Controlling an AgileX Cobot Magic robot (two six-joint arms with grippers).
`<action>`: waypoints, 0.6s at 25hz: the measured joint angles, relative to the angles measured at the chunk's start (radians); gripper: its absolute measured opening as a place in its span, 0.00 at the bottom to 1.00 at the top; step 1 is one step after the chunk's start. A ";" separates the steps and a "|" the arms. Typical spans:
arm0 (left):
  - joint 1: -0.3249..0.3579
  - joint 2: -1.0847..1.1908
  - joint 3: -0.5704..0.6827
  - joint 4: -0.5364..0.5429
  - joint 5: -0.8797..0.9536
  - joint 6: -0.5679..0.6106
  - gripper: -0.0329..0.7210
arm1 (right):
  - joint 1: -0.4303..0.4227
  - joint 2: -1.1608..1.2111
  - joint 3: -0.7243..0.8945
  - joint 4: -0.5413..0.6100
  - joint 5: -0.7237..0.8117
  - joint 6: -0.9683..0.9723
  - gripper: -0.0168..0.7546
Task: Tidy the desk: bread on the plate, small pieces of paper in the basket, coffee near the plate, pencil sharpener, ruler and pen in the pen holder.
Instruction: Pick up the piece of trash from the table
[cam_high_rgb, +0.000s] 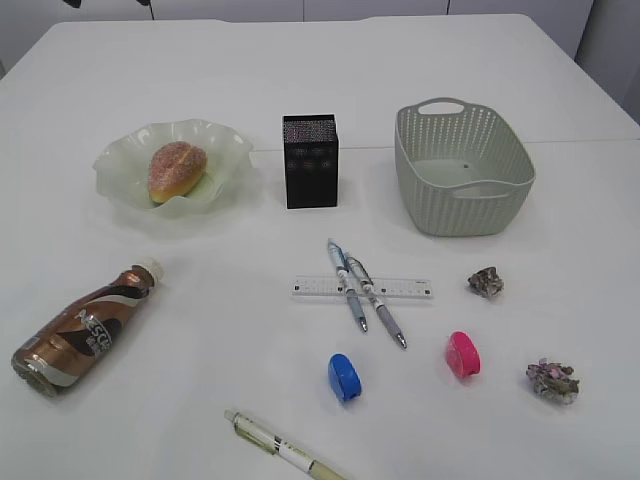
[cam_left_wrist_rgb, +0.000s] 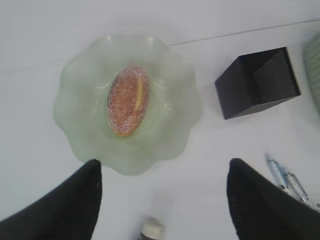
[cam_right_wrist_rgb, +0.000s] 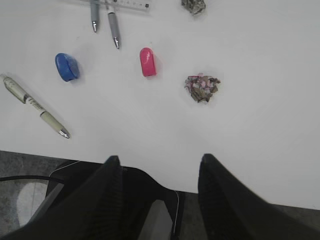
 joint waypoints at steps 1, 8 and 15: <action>-0.003 -0.028 0.028 0.000 0.000 0.002 0.79 | 0.000 0.011 0.000 -0.006 0.000 0.008 0.53; -0.006 -0.303 0.390 0.037 0.002 0.023 0.76 | 0.000 0.057 0.000 -0.029 -0.004 0.021 0.53; -0.006 -0.613 0.640 0.046 0.005 0.026 0.75 | 0.000 0.058 0.031 -0.099 -0.004 0.021 0.53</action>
